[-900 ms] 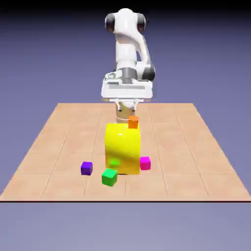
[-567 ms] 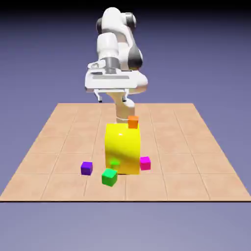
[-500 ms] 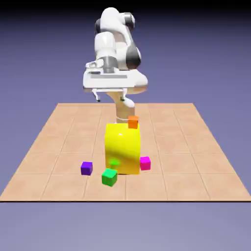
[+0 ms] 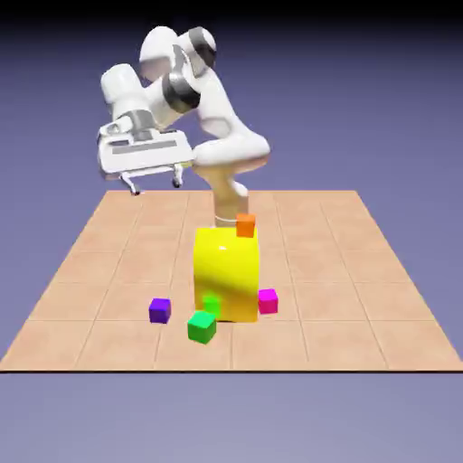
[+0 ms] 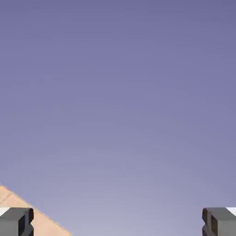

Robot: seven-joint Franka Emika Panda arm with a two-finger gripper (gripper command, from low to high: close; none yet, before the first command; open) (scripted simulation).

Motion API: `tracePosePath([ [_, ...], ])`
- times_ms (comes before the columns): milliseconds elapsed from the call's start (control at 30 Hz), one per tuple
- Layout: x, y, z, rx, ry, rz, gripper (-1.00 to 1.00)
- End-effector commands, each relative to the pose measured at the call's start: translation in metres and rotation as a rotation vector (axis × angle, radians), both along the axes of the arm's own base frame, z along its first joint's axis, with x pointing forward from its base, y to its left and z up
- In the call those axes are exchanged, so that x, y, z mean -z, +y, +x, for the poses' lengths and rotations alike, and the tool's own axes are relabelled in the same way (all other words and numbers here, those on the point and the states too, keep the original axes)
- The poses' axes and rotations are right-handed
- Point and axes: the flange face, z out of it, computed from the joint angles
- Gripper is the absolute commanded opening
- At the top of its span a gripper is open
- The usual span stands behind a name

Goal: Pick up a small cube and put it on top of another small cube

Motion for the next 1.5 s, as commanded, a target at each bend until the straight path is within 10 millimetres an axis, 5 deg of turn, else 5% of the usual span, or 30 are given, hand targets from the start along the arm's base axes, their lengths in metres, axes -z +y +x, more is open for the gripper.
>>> tracePosePath([
  [0,0.006,-0.008,0.000,-0.025,-0.002,0.007,0.00],
  [333,0.089,-0.071,0.002,-0.276,-0.036,0.091,0.00],
  [733,0.231,-0.112,-0.012,-0.563,-0.115,0.229,0.00],
  [1133,0.382,-0.118,-0.064,-0.797,-0.225,0.391,0.00],
  [1200,0.388,-0.117,-0.067,-0.805,-0.230,0.397,0.00],
  [1333,0.423,-0.070,-0.061,-0.805,-0.230,0.397,0.00],
  [1367,0.423,-0.070,-0.061,-0.805,-0.230,0.397,-1.00],
  [1467,0.402,-0.099,-0.064,-0.804,-0.231,0.397,-1.00],
])
